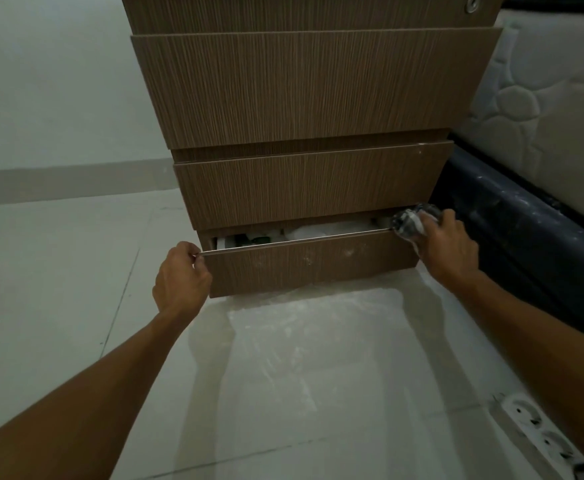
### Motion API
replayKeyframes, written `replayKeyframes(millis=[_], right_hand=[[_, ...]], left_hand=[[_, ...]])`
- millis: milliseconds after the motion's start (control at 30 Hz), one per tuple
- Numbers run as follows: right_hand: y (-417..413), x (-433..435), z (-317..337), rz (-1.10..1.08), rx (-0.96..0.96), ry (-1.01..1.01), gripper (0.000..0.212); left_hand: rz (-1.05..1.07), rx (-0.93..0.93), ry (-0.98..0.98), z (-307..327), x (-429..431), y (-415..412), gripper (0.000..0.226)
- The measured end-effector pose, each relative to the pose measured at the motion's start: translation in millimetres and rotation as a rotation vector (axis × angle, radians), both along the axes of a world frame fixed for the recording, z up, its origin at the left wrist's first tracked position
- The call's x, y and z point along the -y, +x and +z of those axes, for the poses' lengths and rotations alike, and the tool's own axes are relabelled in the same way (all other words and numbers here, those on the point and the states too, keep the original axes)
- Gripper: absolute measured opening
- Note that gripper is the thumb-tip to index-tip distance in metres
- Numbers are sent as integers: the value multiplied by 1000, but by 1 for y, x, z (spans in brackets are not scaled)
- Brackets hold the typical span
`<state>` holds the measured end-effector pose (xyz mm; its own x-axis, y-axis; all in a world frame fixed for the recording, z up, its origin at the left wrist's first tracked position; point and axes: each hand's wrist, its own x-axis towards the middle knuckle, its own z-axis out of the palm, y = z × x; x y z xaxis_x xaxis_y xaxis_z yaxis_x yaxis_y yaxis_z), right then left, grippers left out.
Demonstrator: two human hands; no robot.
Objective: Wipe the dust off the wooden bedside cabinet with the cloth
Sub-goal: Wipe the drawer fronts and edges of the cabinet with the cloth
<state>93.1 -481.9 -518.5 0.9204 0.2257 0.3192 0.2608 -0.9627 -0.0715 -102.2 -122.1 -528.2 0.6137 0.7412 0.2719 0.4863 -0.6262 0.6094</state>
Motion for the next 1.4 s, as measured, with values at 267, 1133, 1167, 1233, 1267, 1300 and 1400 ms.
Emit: replayKeyframes(millis=[267,1133,1167,1233,1267,1300,1400], right_hand=[[5,11,-21,-519,-212,542,28],[-83,-216,-31,1020,494,-28,56],[-83,-228,-32,1048,501,-71,53],[-81,-248,-35,1059,494,-146,46],[-79,-254,-37,1049,490,-165,42],[-76,-258,-38,1040,487,-171,40],[-68,-251,-40,1030,444,-216,43]], left_hand=[[-12,3,9,1,-1,-1,12],[-3,-31,-21,15,-32,24,12],[-1,-34,-15,15,-33,24,11],[1,-42,1,14,-33,25,13],[2,-42,6,14,-33,25,13],[5,-39,7,14,-34,26,13],[8,-33,0,13,-33,28,16]])
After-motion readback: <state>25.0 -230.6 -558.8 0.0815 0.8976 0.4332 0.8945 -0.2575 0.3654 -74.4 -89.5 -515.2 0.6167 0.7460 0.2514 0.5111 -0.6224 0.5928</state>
